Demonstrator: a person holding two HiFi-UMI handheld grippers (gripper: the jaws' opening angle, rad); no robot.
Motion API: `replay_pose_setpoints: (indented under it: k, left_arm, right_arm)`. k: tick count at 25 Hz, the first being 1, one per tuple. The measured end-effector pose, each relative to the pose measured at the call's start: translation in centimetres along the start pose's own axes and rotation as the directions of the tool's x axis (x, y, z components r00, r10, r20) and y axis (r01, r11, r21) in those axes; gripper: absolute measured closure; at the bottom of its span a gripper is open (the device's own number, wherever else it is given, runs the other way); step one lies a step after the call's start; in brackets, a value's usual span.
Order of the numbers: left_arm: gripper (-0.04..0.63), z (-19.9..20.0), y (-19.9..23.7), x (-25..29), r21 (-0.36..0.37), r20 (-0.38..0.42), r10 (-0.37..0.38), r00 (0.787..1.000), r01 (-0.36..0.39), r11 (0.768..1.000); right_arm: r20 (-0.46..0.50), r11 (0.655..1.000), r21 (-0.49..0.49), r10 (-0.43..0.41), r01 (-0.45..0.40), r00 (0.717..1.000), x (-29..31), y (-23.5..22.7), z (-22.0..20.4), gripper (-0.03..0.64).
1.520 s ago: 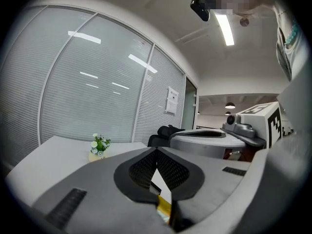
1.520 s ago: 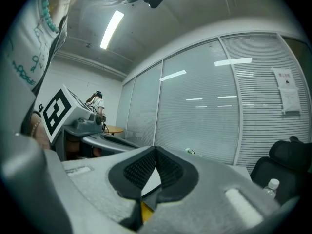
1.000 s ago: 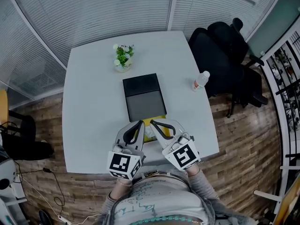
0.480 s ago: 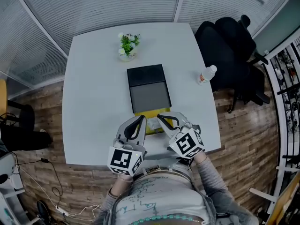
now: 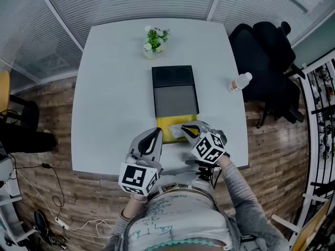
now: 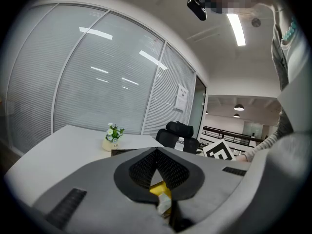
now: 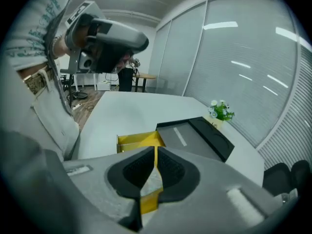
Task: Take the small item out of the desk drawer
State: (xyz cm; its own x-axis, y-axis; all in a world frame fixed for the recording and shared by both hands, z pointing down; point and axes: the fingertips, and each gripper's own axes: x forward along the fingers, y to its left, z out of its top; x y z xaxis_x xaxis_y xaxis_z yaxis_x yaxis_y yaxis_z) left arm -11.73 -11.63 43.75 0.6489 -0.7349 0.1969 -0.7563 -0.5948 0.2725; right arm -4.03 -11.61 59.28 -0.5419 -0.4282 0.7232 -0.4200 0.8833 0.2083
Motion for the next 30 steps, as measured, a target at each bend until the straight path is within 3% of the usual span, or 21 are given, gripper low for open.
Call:
replay_pose_setpoints:
  k: [6, 13, 18, 23, 30]
  left_arm:
    - [0.597, -0.2, 1.1, -1.6, -0.014, -0.003, 0.033, 0.999, -0.033, 0.999]
    - [0.597, -0.6, 1.7, -2.6, -0.019, -0.017, 0.048, 0.999, -0.048, 0.999]
    - [0.597, -0.9, 1.5, -2.3, -0.019, -0.024, 0.032, 0.999, -0.033, 0.999]
    - [0.597, -0.9, 0.7, -1.7, -0.013, -0.027, 0.013, 1.0, -0.014, 1.0]
    - [0.597, -0.9, -0.2, -1.3, -0.005, -0.038, -0.008, 0.999, 0.007, 1.0]
  right_arm:
    - [-0.126, 0.991, 0.009, 0.13, -0.13, 0.983, 4.0, 1.6, -2.6, 0.556]
    - [-0.288, 0.969, 0.079, 0.246, -0.233, 0.926, 7.1, 2.9, -6.0, 0.552]
    - [-0.342, 0.969, 0.09, 0.248, -0.231, 0.907, 7.9, 3.0, -6.8, 0.567]
    - [-0.358, 0.973, 0.06, 0.228, -0.221, 0.906, 8.1, 2.9, -7.1, 0.612]
    - [-0.353, 0.972, 0.046, 0.231, -0.23, 0.907, 7.7, 3.0, -6.8, 0.614]
